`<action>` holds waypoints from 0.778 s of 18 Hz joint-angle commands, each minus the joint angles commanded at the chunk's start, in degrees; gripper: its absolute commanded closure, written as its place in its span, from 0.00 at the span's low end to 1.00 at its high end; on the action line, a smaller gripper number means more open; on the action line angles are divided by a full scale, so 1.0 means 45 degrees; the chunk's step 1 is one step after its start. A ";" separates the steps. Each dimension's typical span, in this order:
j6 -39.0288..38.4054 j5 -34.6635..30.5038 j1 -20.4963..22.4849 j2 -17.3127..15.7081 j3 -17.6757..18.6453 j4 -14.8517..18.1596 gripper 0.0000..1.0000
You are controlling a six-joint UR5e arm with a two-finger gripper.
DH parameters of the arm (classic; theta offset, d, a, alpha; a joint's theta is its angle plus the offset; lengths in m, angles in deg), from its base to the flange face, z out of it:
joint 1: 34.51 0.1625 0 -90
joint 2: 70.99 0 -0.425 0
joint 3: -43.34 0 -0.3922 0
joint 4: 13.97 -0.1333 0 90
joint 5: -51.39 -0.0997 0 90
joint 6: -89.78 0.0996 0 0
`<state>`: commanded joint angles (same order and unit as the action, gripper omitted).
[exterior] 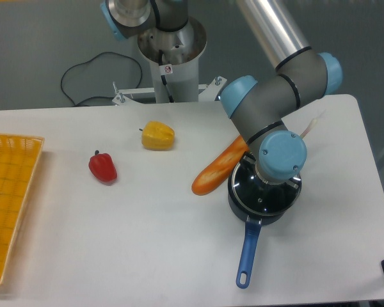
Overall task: Close the pot lid
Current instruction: 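Lower the glass lid onto the saucepan rim, pressing the leek down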
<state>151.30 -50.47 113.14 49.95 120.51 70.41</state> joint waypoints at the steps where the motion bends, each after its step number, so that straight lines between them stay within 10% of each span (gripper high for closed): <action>1: 0.0020 0.0000 0.0000 0.0019 0.0000 0.0000 0.25; 14: 0.0137 0.0389 0.0097 -0.0487 -0.0019 -0.0019 0.00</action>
<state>151.91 -48.72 113.58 47.76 120.42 70.32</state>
